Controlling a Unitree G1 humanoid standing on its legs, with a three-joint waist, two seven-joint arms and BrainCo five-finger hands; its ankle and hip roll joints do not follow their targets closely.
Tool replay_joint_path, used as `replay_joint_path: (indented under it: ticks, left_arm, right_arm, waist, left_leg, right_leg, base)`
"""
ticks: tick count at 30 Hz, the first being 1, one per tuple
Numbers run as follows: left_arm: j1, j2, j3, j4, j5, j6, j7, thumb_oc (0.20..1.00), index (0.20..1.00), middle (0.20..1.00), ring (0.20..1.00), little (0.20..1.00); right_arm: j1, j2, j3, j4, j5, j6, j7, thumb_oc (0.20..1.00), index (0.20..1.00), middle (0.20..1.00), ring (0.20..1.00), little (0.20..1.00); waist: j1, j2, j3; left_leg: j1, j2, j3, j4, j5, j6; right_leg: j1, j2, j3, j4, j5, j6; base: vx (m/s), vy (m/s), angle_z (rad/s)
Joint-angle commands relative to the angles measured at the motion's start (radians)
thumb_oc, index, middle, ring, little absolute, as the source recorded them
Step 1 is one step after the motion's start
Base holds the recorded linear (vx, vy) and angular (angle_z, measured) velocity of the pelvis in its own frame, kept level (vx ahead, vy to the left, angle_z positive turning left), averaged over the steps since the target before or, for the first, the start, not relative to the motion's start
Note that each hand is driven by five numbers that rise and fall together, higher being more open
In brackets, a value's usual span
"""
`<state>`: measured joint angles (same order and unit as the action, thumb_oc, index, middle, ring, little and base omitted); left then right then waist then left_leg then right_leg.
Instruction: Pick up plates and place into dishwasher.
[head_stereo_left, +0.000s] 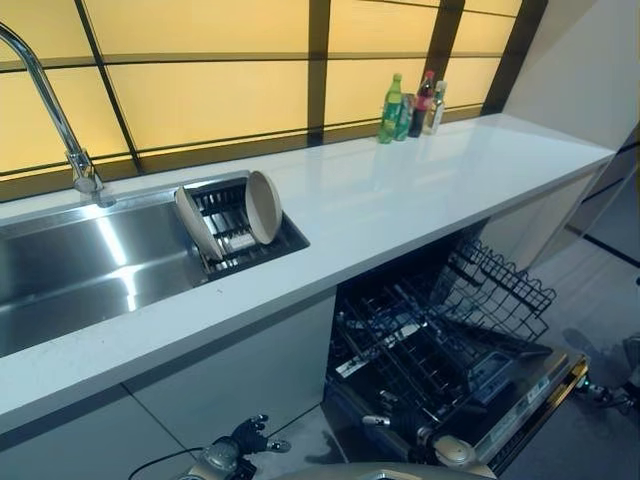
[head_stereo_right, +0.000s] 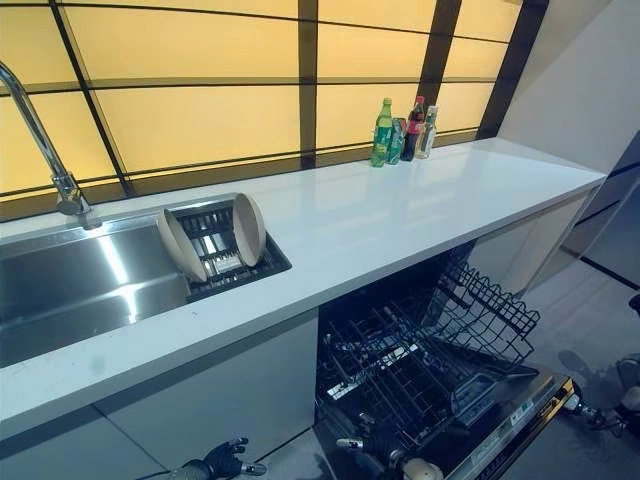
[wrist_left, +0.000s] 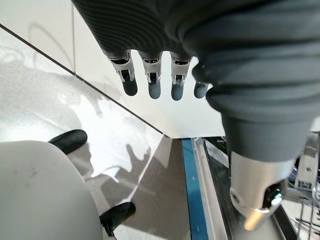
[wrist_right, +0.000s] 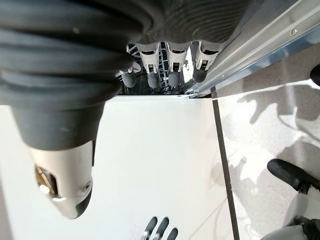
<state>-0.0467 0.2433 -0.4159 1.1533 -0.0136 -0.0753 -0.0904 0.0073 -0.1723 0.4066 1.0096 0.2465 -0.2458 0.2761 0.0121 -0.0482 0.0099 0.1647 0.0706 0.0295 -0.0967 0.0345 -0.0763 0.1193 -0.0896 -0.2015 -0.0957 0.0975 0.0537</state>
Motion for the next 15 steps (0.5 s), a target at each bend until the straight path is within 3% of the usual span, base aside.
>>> replay_joint_path:
  ticks: [1, 4, 7, 10, 12, 13, 15]
  left_arm:
    - [-0.059, -0.032, -0.061, -0.029, -0.029, -0.057, -0.028, 1.0, 1.0, 1.0, 1.0, 1.0]
    - [-0.057, -0.032, -0.051, -0.05, -0.104, -0.089, -0.118, 1.0, 1.0, 1.0, 1.0, 1.0]
    - [-0.057, -0.026, -0.042, -0.158, -0.263, -0.137, -0.3, 1.0, 1.0, 1.0, 1.0, 1.0]
    - [-0.053, 0.003, -0.04, -0.331, -0.408, -0.082, -0.461, 1.0, 1.0, 1.0, 1.0, 1.0]
    - [-0.056, 0.04, -0.039, -0.48, -0.548, -0.026, -0.623, 1.0, 1.0, 1.0, 1.0, 1.0]
    - [-0.057, 0.044, -0.035, -0.506, -0.573, -0.011, -0.65, 1.0, 1.0, 1.0, 1.0, 1.0]
    - [-0.059, 0.039, 0.003, -0.639, -0.754, 0.075, -0.859, 1.0, 1.0, 1.0, 1.0, 1.0]
  right_arm:
    - [-0.093, -0.018, 0.025, -0.068, 0.032, -0.076, 0.007, 1.0, 1.0, 1.0, 1.0, 1.0]
    - [-0.09, -0.02, 0.019, -0.08, 0.039, -0.077, -0.009, 1.0, 1.0, 1.0, 1.0, 1.0]
    - [-0.092, -0.03, 0.005, -0.124, 0.064, -0.054, -0.027, 1.0, 1.0, 1.0, 1.0, 1.0]
    - [-0.089, -0.047, -0.01, -0.189, 0.091, -0.013, -0.026, 1.0, 1.0, 1.0, 1.0, 1.0]
    - [-0.086, -0.06, -0.023, -0.226, 0.13, 0.026, 0.002, 1.0, 1.0, 1.0, 1.0, 1.0]
    - [-0.086, -0.061, -0.025, -0.228, 0.134, 0.029, 0.008, 1.0, 1.0, 1.0, 1.0, 1.0]
    - [-0.082, -0.058, -0.03, -0.233, 0.141, 0.014, 0.031, 1.0, 1.0, 1.0, 1.0, 1.0]
  waist:
    - [-0.005, 0.049, 0.107]
    - [-0.005, 0.049, 0.106]
    - [-0.007, 0.055, 0.112]
    - [-0.007, 0.065, 0.118]
    - [-0.008, 0.076, 0.121]
    - [-0.007, 0.078, 0.121]
    - [-0.003, 0.087, 0.121]
  left_leg:
    - [-0.039, -0.023, 0.024, 0.032, -0.084, 0.043]
    - [-0.035, -0.023, 0.021, 0.03, -0.085, 0.041]
    - [-0.028, -0.018, 0.026, 0.025, -0.086, 0.037]
    - [-0.026, -0.014, 0.027, 0.019, -0.084, 0.035]
    - [-0.028, -0.011, 0.026, 0.012, -0.08, 0.034]
    - [-0.028, -0.01, 0.026, 0.012, -0.079, 0.034]
    - [-0.027, -0.01, 0.022, 0.009, -0.079, 0.035]
  right_leg:
    - [0.013, -0.046, 0.003, 0.042, -0.114, 0.056]
    - [0.019, -0.045, 0.004, 0.039, -0.114, 0.056]
    - [0.024, -0.046, 0.002, 0.035, -0.112, 0.057]
    - [0.025, -0.047, -0.002, 0.03, -0.108, 0.057]
    - [0.024, -0.048, -0.003, 0.027, -0.105, 0.056]
    - [0.024, -0.049, -0.003, 0.026, -0.105, 0.056]
    - [0.028, -0.052, -0.009, 0.022, -0.103, 0.056]
  base:
    - [0.0, 0.0, 0.0]
    - [0.0, 0.0, 0.0]
    - [0.0, 0.0, 0.0]
    - [0.0, 0.0, 0.0]
    - [-0.01, 0.015, 0.0]
    - [-0.02, 0.032, 0.0]
    - [0.0, 0.0, 0.0]
